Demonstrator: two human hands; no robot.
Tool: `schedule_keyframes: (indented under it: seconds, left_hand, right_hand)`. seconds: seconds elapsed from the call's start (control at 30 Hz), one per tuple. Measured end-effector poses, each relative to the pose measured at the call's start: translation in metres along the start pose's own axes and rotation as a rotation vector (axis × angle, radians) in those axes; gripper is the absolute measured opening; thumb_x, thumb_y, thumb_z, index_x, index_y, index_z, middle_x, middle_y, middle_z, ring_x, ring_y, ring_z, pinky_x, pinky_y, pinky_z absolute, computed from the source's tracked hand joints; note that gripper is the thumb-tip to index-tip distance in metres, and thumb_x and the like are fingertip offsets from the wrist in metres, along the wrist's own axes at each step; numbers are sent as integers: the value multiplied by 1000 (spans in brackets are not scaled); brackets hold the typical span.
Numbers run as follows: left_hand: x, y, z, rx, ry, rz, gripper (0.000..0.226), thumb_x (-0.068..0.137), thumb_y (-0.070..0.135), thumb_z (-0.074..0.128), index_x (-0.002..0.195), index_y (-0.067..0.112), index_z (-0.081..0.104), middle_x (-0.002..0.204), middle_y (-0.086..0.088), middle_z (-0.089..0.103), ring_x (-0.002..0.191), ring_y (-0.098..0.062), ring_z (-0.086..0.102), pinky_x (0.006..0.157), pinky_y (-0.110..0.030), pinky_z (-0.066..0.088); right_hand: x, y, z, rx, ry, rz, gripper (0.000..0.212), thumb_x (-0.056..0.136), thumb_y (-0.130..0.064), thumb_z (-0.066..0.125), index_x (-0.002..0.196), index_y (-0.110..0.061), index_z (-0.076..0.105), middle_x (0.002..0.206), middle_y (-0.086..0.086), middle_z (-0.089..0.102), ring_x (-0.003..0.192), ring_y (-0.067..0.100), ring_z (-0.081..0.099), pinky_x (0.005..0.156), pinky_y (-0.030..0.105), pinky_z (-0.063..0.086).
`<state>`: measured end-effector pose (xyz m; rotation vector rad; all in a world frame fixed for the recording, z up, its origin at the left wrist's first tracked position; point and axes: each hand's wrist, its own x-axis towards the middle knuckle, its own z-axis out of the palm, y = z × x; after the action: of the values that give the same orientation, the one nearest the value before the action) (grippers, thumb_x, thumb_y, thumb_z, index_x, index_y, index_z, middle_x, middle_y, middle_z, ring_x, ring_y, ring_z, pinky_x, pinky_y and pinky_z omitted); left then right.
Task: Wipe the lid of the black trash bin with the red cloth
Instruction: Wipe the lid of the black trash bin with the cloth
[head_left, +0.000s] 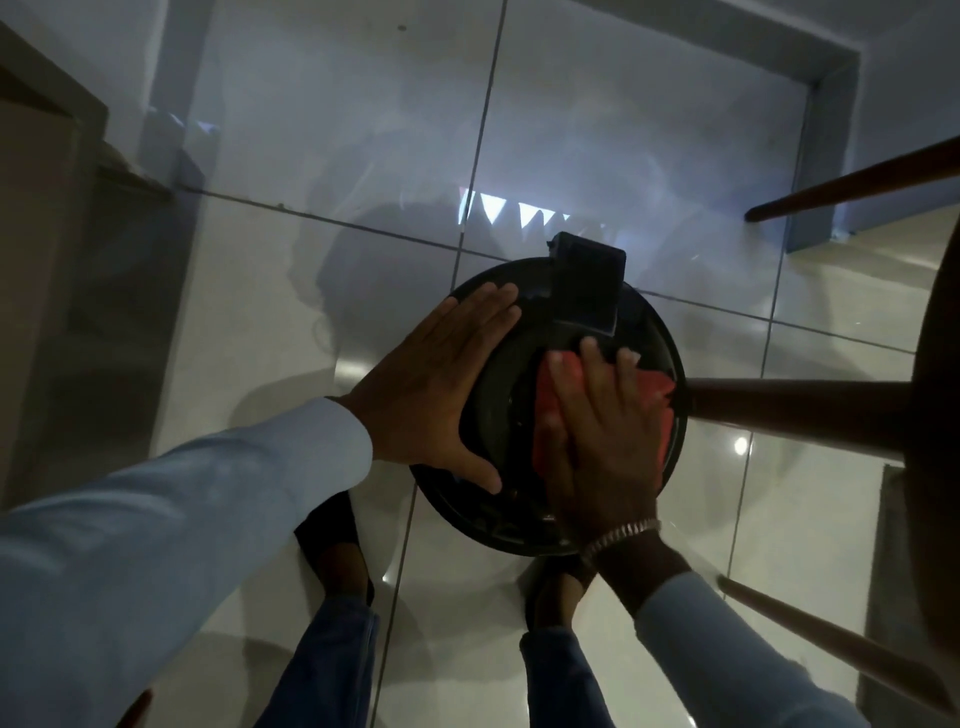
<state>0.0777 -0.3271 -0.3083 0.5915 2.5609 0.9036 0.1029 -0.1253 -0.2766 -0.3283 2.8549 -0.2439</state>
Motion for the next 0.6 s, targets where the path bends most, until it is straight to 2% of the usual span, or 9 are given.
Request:
schedule_keyframes:
  seconds: [0.1, 0.17, 0.23, 0.3, 0.37, 0.43, 0.47, 0.5, 0.6]
  left_hand:
    - [1, 0, 1, -1, 11, -3, 140, 53, 84, 65, 153, 13, -2, 164, -7, -4, 151, -17, -12, 122, -31, -8]
    - [0, 0, 0, -3, 6, 1, 137, 56, 81, 67, 153, 10, 1, 164, -10, -1, 151, -20, -8, 123, -36, -3]
    - [-1, 1, -2, 10, -4, 10, 136, 57, 80, 67, 153, 9, 2, 164, -10, -1, 151, -19, -9, 123, -33, -6]
    - [-1, 2, -2, 24, -20, 4, 139, 54, 82, 67, 153, 12, -1, 164, -7, -5, 150, -16, -13, 121, -28, -11]
    - [-1, 2, -2, 28, -30, -5, 141, 52, 84, 66, 153, 14, -4, 164, -4, -9, 150, -16, -15, 120, -27, -13]
    - [0, 1, -2, 40, -27, -2, 141, 53, 85, 64, 153, 14, -4, 164, -5, -9, 150, -17, -15, 120, -28, -12]
    - [0, 2, -1, 46, -18, 0, 139, 54, 85, 64, 153, 13, -3, 164, -7, -7, 151, -18, -13, 121, -31, -10]
    - [0, 2, -2, 51, -13, 5, 138, 56, 84, 64, 153, 12, -2, 164, -8, -6, 151, -19, -11, 122, -34, -7]
    - [-2, 3, -1, 53, -47, 10, 138, 56, 84, 65, 153, 13, -4, 164, -6, -8, 151, -18, -12, 121, -31, -10]
  right_hand:
    - [23, -36, 4, 147, 88, 218, 53, 94, -31, 44, 146, -24, 38, 158, 7, 34, 148, 37, 21, 116, 66, 18]
    - [14, -54, 8, 146, 82, 97, 57, 91, -33, 56, 145, -25, 40, 158, 5, 34, 148, 37, 20, 115, 65, 17]
    - [-12, -43, 9, 75, 35, -106, 62, 87, -38, 65, 143, -27, 41, 157, 5, 35, 148, 35, 18, 114, 62, 15]
    - [-25, -12, 4, 7, 15, -166, 60, 87, -41, 62, 142, -29, 39, 156, 8, 36, 148, 36, 17, 114, 67, 17]
    - [-12, 4, 1, 41, 15, 1, 56, 92, -37, 52, 144, -29, 35, 158, 11, 32, 148, 39, 17, 112, 71, 21]
    - [7, -13, 2, 125, 76, 181, 53, 93, -30, 49, 145, -24, 39, 158, 11, 32, 148, 40, 19, 112, 69, 24]
    - [10, -27, 4, 132, 98, 166, 53, 92, -29, 51, 144, -22, 42, 157, 11, 35, 147, 41, 21, 112, 68, 25]
    - [7, -39, 7, 120, 110, 75, 53, 91, -31, 54, 143, -21, 45, 156, 11, 37, 146, 41, 23, 112, 68, 25]
    - [-24, -27, 13, 52, 40, -220, 56, 90, -50, 52, 141, -27, 47, 157, 6, 35, 148, 36, 18, 117, 62, 14]
